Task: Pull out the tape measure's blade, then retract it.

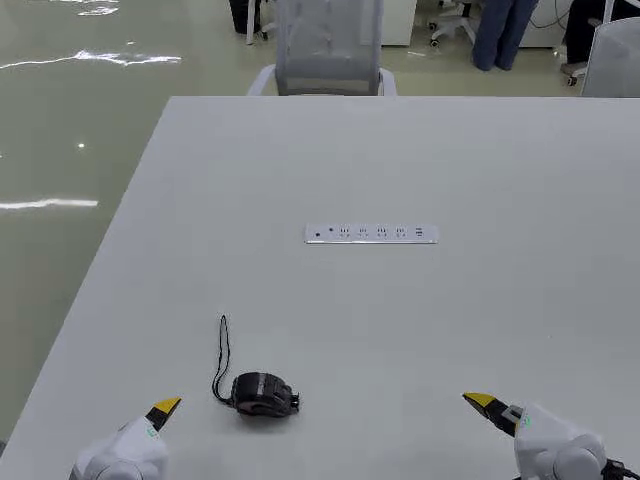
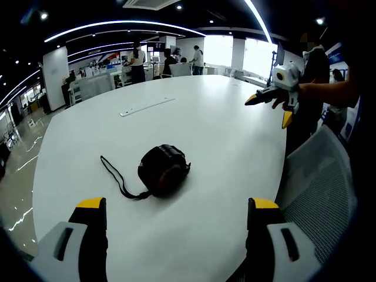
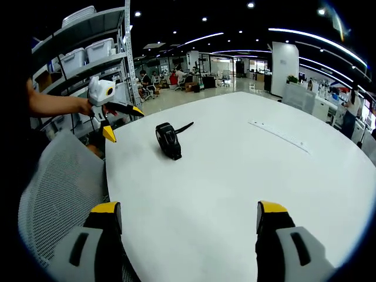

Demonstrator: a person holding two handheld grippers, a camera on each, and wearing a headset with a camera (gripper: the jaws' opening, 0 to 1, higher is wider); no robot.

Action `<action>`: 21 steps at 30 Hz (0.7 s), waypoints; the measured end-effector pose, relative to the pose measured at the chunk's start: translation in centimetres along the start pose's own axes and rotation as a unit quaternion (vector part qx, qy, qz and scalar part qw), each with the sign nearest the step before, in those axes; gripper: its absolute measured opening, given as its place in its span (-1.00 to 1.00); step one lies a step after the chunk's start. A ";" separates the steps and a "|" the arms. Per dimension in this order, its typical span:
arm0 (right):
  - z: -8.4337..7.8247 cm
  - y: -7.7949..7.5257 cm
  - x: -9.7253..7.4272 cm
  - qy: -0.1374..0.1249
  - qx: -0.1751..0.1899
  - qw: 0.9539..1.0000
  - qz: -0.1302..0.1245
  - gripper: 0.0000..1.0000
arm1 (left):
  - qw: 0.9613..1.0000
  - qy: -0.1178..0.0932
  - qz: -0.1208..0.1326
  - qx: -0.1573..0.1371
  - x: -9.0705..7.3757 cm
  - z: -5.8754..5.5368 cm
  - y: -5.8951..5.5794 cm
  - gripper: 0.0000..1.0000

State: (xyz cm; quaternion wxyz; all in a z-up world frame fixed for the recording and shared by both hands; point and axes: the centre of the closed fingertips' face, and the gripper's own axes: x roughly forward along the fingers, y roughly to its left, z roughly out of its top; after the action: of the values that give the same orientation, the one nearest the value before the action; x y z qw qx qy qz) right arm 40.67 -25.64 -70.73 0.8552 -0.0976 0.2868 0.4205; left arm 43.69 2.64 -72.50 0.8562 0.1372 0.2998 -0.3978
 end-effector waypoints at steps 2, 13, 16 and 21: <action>0.0 -0.1 -0.1 -0.002 0.003 1.000 -0.002 0.95 | 1.000 0.002 0.002 0.001 -0.1 0.0 0.1 0.98; -0.2 -0.9 -0.7 -0.011 0.019 1.000 -0.020 0.95 | 1.000 0.000 0.012 -0.002 -0.4 -0.1 0.5 0.98; -0.1 -1.0 -0.8 -0.013 0.023 0.999 -0.023 0.95 | 1.000 0.002 0.012 -0.002 -0.5 -0.3 0.4 0.98; 0.0 -1.0 -0.8 -0.014 0.024 0.999 -0.023 0.95 | 1.000 0.002 0.014 -0.006 -0.7 -0.2 0.3 0.98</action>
State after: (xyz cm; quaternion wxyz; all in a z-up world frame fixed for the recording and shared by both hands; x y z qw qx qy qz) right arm 41.08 -26.73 -70.33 0.8709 -0.0775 0.2827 0.3945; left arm 43.49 3.35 -72.28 0.8619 0.1366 0.3018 -0.3839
